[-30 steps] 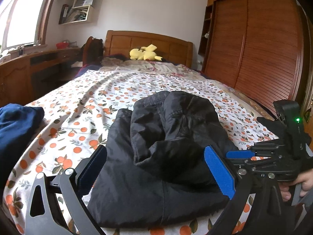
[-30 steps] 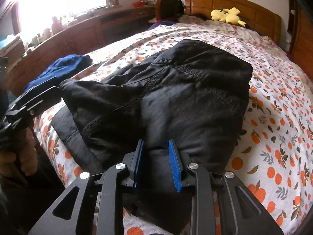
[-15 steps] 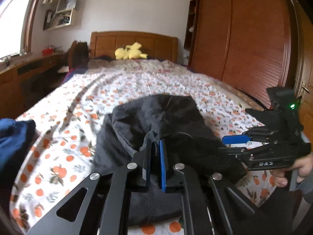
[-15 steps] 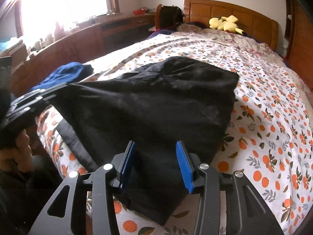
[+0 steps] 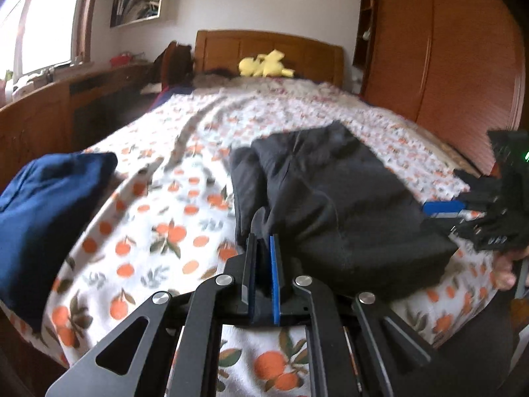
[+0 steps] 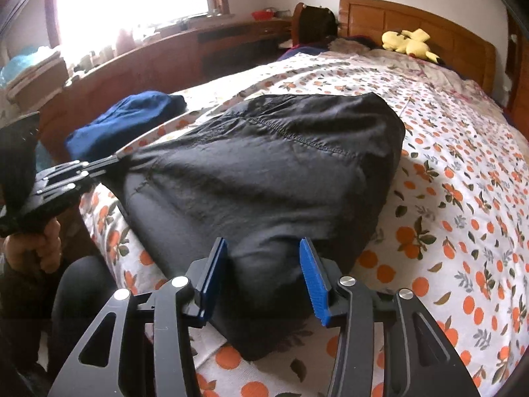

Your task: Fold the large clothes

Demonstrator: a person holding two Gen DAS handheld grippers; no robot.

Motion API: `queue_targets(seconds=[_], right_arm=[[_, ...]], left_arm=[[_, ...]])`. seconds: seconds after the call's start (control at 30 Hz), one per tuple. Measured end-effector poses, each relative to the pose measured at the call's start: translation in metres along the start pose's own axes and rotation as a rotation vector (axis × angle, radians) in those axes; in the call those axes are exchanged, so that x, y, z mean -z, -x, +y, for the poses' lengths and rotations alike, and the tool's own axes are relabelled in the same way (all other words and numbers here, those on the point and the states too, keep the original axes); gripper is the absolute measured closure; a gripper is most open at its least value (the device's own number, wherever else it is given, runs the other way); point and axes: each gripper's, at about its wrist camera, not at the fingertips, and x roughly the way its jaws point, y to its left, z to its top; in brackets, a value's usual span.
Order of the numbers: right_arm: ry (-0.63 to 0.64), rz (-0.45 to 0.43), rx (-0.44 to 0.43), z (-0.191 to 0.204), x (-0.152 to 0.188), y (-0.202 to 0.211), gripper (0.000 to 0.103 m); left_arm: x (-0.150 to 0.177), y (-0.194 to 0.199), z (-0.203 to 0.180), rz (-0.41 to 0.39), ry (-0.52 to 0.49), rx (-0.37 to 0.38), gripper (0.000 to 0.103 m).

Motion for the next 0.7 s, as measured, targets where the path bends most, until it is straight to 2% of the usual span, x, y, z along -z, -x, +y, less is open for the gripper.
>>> queue_targets(seconds=[0.13, 0.27, 0.37, 0.47, 0.63, 0.7], right_arm=[[0.009, -0.028, 0.033, -0.011, -0.012, 0.007, 0.055], [-0.003, -0.044, 0.077, -0.041, -0.036, -0.004, 0.053], [-0.031, -0.047, 0.099, -0.070, -0.056, -0.022, 0.052], [-0.044, -0.039, 0.110, -0.093, -0.074, -0.046, 0.045], [-0.088, 0.013, 0.114, -0.127, -0.095, -0.090, 0.044], [-0.115, 0.033, 0.100, -0.142, -0.101, -0.108, 0.036]], left_arm=[[0.007, -0.007, 0.005, 0.014, 0.005, -0.008, 0.094], [0.009, -0.012, 0.006, 0.026, -0.008, -0.017, 0.094], [0.010, -0.016, 0.002, 0.036, -0.019, -0.029, 0.094], [0.010, -0.018, 0.001, 0.043, -0.018, -0.035, 0.094], [0.010, -0.021, 0.000, 0.047, -0.015, -0.037, 0.093], [0.010, -0.022, 0.001, 0.051, -0.014, -0.036, 0.093]])
